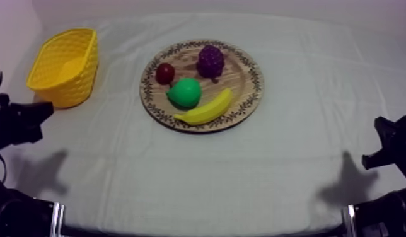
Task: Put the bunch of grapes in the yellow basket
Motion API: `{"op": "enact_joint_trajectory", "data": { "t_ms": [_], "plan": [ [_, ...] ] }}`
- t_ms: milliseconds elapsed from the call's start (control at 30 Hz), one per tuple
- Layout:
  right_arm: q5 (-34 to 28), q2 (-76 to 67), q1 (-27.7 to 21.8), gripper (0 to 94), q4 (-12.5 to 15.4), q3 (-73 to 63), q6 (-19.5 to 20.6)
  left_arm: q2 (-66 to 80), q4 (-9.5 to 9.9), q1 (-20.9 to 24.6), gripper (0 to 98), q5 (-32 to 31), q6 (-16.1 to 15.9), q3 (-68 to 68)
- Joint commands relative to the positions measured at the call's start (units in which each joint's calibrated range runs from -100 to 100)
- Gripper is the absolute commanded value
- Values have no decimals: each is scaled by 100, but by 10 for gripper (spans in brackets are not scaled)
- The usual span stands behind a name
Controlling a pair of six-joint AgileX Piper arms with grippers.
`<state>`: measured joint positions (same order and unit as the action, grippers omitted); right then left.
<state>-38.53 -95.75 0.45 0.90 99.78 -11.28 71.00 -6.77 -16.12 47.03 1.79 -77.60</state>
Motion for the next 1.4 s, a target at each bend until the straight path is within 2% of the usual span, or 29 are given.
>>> {"op": "enact_joint_trajectory", "data": {
  "t_ms": [0, 67, 167, 367, 500, 733, 1000, 1367],
  "plan": [
    [-2, 0, 1, 3, 1, 0, 4, -1332, -7, -15, 0, 563, 46, 1249],
    [-2, 0, 1, 3, 1, 0, 3, -1893, 10, -35, 0, 913, 165, 1814],
    [-2, 0, 1, 3, 1, 0, 3, -2697, 70, -70, 0, 1291, 550, 2586],
    [-2, 0, 1, 3, 1, 0, 2, -4210, -33, -302, 0, 1588, 855, 3905],
    [-2, 0, 6, 3, 1, 0, 2, -5176, 93, -541, 0, 1890, 1299, 4773],
    [-2, 0, 9, 3, 1, 0, 3, -6861, 314, -877, 0, 2568, 1870, 6473],
    [-2, 0, 9, 3, 1, 0, 2, -8587, 471, -1298, 0, 3047, 2066, 8650],
    [-2, 0, 9, 3, 1, 0, 2, -10343, 544, -1642, 0, 3685, 2008, 11175]
  ]
}}
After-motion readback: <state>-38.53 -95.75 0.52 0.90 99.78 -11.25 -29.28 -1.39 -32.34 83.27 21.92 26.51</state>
